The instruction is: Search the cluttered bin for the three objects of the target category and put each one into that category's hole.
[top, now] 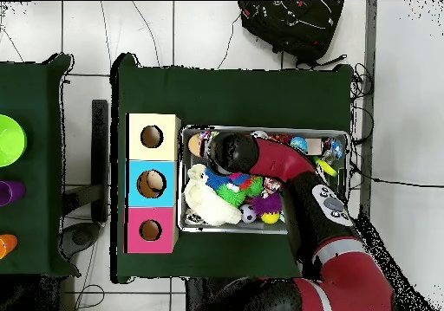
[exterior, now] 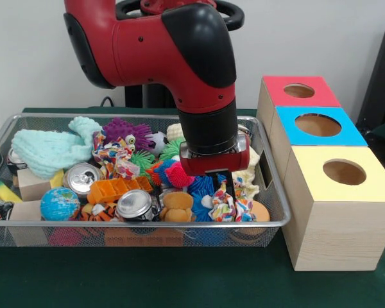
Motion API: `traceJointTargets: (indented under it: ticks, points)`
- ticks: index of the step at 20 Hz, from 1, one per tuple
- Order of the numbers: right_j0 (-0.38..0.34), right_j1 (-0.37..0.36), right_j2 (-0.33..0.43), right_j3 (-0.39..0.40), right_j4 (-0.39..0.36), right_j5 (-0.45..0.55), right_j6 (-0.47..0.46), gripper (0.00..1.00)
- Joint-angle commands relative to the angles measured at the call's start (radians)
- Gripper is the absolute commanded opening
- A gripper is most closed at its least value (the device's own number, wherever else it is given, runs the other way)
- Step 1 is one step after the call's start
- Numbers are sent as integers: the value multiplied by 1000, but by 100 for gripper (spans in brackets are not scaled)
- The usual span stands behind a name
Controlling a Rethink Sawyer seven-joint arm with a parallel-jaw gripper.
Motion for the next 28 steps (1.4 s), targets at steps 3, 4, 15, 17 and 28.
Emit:
traceJointTargets:
  ticks: [3, 4, 15, 17, 28]
  points:
    - [-9, -14, 67, -37, -53, 14, -28, 0]
    - [-6, -23, 65, -35, -53, 22, -27, 0]
    - [18, -152, 40, 5, -35, 126, -12, 0]
    - [20, -165, 39, 9, -33, 135, -10, 0]
    - [21, -201, 36, 13, -28, 176, -8, 0]
